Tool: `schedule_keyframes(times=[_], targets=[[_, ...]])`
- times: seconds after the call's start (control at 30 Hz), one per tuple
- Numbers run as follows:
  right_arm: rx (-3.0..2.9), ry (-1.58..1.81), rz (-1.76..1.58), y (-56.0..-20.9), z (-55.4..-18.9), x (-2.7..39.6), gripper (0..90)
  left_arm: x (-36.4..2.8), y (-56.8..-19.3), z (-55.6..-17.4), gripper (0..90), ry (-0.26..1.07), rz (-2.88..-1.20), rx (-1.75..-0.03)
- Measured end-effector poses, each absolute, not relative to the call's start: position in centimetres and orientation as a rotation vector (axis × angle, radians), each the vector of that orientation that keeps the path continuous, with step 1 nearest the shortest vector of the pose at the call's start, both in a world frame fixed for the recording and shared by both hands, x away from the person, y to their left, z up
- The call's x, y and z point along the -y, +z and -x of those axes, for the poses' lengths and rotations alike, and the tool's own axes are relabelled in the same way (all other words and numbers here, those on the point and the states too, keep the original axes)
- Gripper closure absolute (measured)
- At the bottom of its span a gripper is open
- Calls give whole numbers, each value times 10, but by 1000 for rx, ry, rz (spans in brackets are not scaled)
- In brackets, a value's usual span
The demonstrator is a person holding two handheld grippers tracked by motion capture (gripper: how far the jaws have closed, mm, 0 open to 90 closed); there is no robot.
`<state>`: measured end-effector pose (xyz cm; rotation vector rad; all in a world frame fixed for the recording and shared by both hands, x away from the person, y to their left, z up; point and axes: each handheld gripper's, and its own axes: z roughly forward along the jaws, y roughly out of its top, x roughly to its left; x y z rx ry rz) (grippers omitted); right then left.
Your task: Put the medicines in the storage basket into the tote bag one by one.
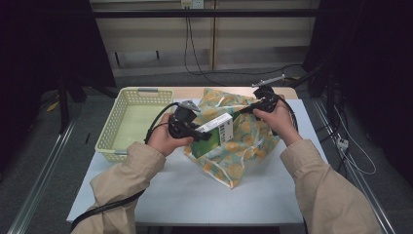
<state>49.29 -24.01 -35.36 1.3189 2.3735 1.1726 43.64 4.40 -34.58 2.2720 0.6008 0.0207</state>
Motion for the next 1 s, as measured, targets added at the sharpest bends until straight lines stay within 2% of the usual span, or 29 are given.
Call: schedule_keyframes(times=[0.33, 0.77, 1.0], targets=[[-2368, 1178, -1308, -347, -490, 242, 900, -6, -376, -445, 630, 21, -2286, -629], [-2347, 1192, -1309, -341, -489, 244, 900, 41, -390, -465, 630, 116, -2243, -705], [-2340, 1186, -1320, -341, -490, 247, 900, 51, -394, -474, 629, 103, -2209, -724]])
